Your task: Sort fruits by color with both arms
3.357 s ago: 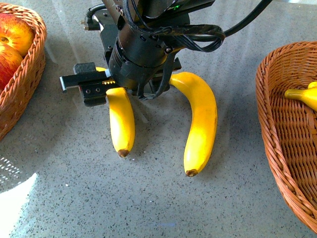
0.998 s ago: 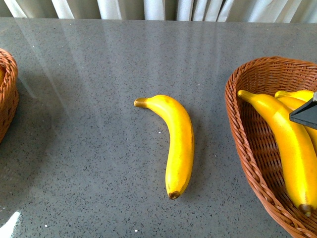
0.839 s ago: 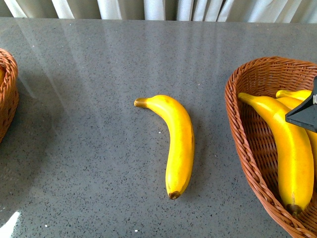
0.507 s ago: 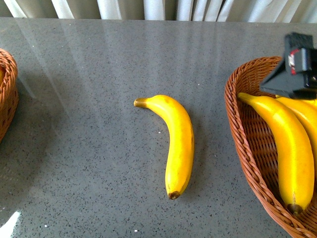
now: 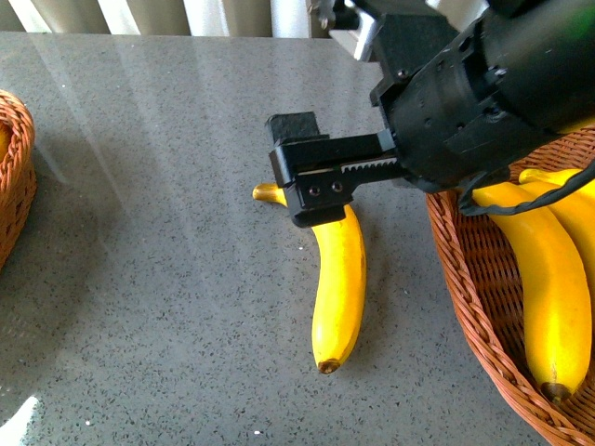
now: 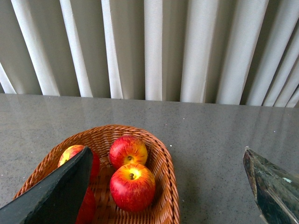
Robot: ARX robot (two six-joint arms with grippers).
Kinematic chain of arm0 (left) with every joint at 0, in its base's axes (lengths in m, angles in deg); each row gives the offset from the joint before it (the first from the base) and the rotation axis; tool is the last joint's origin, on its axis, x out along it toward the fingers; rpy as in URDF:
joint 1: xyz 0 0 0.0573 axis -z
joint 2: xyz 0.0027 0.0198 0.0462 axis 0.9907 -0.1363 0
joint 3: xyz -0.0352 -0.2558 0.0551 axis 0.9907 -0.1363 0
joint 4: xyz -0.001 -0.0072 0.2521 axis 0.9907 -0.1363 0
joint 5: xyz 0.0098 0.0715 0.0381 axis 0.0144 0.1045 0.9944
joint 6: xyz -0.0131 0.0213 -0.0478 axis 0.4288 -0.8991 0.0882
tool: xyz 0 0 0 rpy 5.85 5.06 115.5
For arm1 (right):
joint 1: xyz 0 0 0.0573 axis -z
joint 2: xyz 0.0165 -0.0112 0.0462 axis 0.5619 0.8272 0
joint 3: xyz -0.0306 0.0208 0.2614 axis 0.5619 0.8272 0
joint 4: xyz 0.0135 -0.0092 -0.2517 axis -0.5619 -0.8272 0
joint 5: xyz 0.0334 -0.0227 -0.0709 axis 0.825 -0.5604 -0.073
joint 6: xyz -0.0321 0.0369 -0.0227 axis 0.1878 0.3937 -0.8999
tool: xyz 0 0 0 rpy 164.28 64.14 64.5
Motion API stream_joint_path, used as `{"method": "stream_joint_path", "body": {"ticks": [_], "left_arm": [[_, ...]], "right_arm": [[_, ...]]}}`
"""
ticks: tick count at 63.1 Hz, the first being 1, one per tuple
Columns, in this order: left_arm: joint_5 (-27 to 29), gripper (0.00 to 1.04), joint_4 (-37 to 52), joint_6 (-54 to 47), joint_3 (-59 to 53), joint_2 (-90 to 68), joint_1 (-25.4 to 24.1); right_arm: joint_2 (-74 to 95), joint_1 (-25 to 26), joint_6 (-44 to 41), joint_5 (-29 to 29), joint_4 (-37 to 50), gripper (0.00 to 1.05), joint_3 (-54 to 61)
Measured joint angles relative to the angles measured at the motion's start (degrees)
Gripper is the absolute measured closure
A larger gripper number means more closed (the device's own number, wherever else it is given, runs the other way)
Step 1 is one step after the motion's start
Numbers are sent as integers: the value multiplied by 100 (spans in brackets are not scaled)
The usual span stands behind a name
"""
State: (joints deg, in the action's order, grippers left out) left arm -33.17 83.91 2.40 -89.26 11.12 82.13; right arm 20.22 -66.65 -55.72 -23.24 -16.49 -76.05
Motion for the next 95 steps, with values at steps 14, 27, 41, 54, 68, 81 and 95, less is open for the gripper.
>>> {"method": "stream_joint_path", "body": {"ticks": [14,27,41,54,68,81,95], "left_arm": [[2,9,2,0,0,0,0],[2,9,0,0,0,0,0],[0,9,0,0,0,0,0],[2,9,0,0,0,0,0],[2,9,2,0,0,0,0],[0,9,0,0,0,0,0],[0,9,0,0,0,0,0]], "right_arm": [[503,-35,-20,-181,-94,9,-341],[863,-9,-114,-173,-199,9,-579],[1121,-2,-120,-144,-319,9,-866],[1351,24,-146,-142,-426,9,-1029],[1526,22,-269,-122,-546,9,-1231],[1742,-13,-387,-177,-603,9,-1386],[1871,-52,-476,-245,-643,9,-1475]]}}
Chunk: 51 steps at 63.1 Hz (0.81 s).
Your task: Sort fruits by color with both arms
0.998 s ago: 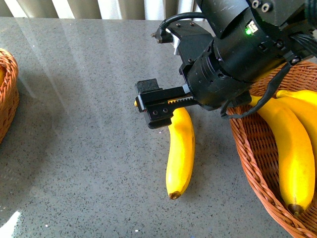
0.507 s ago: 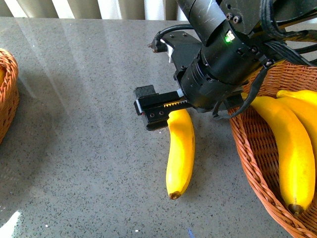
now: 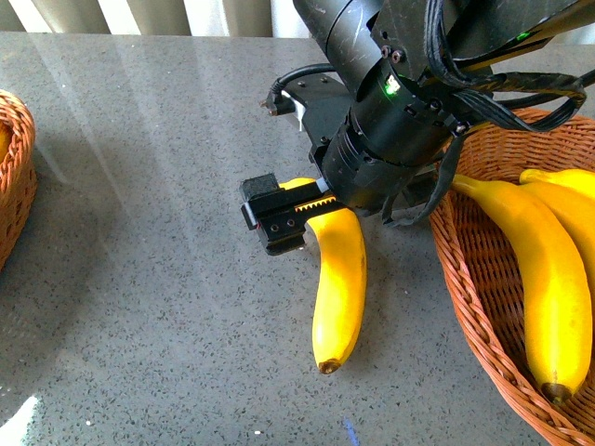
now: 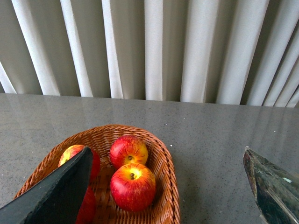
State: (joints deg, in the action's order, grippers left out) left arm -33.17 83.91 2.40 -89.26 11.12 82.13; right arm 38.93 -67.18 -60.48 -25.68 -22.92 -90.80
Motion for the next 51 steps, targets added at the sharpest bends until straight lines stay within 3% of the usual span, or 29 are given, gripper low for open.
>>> {"method": "stream_joint_path", "body": {"ticks": [7,17,23,35,51], "left_arm": [[0,9,2,0,0,0,0],[0,9,0,0,0,0,0],[0,9,0,0,0,0,0],[0,9,0,0,0,0,0],[0,9,2,0,0,0,0]], "right_arm": [[31,-2,-55,-17,-26,10,-28],[107,-4,-109,-107,-66,21,-92],[164,0,-160,-184,-90,41,-133],[219,-15,-162,-140,-125,66,-190],[212,-24,7,48,-188,68,-376]]}}
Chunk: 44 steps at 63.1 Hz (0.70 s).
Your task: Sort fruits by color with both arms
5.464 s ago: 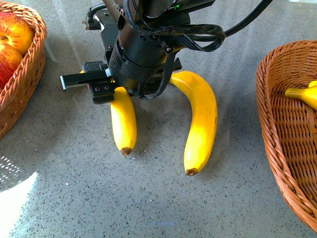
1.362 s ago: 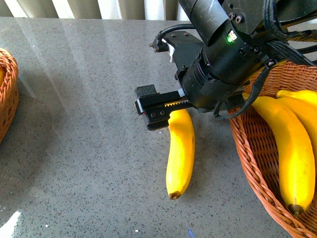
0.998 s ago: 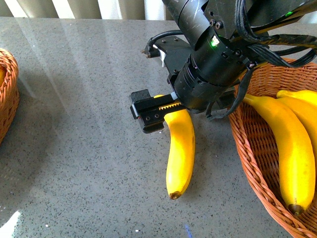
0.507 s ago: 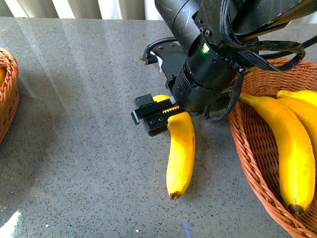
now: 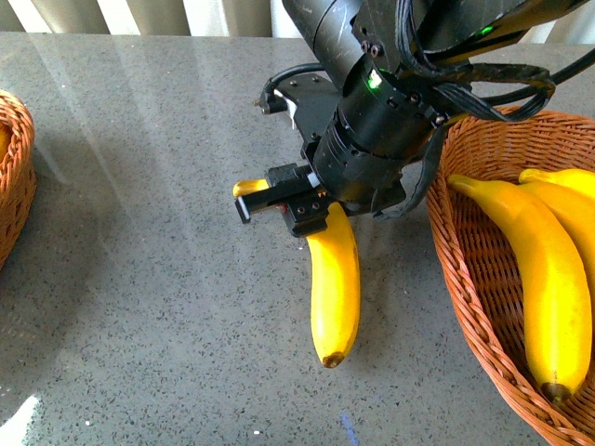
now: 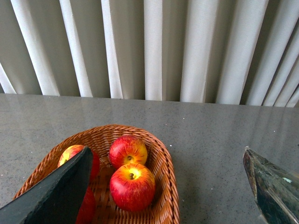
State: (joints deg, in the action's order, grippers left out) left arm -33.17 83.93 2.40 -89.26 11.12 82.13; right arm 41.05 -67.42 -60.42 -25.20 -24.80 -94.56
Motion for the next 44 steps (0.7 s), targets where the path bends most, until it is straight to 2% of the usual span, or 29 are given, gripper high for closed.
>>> {"method": "stream_joint_path", "body": {"ticks": [12,21,34,44], "left_arm": [[0,9,-2,0,0,0,0],[0,9,-2,0,0,0,0],[0,9,0,0,0,0,0],[0,9,-2,0,0,0,0]], "right_arm": [[-472,48,175,278,-52,68,-238],[-1298,330,129,431,44,68,-116],[-2369,1067,-256,437,278,68,743],[-2997,1910,-831,553,289,68,1757]]}}
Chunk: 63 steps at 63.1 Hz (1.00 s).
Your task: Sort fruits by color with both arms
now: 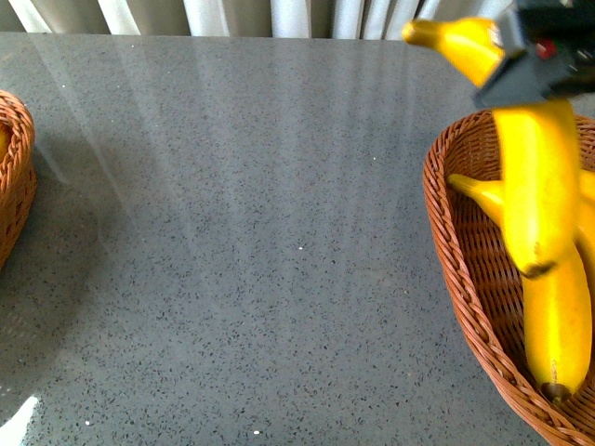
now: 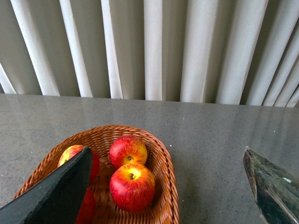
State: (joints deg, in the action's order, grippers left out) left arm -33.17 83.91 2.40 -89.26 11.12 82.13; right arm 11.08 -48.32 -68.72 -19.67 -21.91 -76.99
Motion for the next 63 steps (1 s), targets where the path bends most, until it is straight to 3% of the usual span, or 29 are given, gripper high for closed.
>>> {"method": "stream_joint_path", "body": {"ticks": [9,19,54,63], "left_arm": [[0,9,0,0,0,0,0],[0,9,0,0,0,0,0],[0,9,0,0,0,0,0],[0,9,0,0,0,0,0]], "right_arm": [[-302,695,-409,127,0,68,684],[-516,1080,-623,229,35,68,1137],[-195,1207,-782,31,387,68,1349],[-184,1209,-804,9,417,47,1344]]}}
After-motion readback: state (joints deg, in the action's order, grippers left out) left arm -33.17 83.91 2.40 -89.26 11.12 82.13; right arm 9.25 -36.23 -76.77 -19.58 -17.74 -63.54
